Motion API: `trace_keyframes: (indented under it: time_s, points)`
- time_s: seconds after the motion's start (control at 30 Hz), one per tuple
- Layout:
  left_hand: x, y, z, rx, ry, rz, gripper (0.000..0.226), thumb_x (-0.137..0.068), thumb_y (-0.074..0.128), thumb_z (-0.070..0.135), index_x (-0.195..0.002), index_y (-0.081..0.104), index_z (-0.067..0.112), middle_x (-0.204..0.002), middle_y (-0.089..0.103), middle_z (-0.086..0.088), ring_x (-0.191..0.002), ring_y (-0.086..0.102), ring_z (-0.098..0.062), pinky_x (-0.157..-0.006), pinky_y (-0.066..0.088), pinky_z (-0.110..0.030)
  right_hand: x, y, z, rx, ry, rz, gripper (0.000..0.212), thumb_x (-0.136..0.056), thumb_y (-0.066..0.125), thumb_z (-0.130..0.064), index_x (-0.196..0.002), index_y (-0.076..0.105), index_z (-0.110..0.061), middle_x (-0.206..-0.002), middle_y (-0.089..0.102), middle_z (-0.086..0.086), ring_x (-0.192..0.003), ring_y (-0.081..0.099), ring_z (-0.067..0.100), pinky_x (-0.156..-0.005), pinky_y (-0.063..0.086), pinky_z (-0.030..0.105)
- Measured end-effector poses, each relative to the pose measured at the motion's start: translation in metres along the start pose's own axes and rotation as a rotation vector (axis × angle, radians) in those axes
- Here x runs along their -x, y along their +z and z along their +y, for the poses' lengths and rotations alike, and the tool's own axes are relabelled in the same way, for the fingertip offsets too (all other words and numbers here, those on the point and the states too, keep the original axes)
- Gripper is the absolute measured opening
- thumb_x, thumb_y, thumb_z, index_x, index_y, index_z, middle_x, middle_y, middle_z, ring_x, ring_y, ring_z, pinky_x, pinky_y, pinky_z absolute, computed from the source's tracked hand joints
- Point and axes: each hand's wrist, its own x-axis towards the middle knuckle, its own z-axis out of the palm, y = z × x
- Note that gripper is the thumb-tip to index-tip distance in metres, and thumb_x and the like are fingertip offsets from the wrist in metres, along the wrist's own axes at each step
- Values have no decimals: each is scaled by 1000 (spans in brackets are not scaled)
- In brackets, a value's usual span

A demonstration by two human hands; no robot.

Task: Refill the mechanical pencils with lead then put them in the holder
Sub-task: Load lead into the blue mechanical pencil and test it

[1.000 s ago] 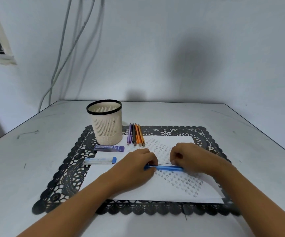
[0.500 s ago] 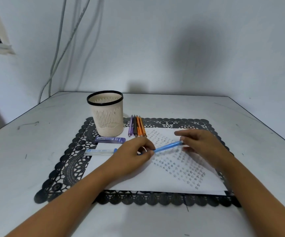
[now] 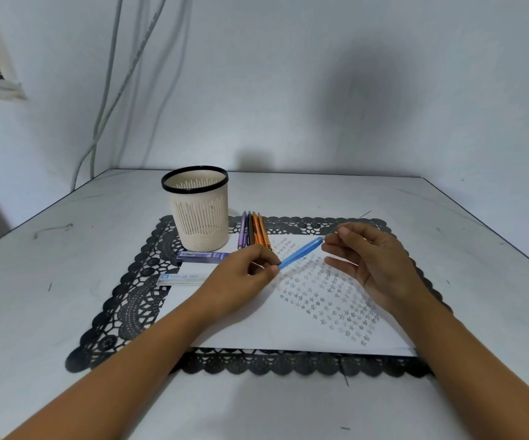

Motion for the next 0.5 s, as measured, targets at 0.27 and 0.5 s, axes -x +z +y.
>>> trace_keyframes:
  time_s: [0.27, 0.5]
  points:
    - [1, 1, -2, -31, 4, 6, 6, -90, 54, 23, -92, 59, 28, -85, 56, 15, -73, 50, 3, -62, 38, -5, 1, 0, 2, 7, -21, -8, 12, -81, 59, -10, -91, 64, -5, -76, 73, 5, -73, 70, 15, -69, 58, 29]
    - [0, 0, -2, -14, 14, 11, 9, -89, 56, 22, -88, 58, 31, -80, 56, 16, -65, 50, 11, -61, 37, -5, -1, -2, 1, -35, -15, -7, 10, -87, 53, -6, -90, 63, -4, -77, 73, 7, -72, 70, 17, -71, 58, 31]
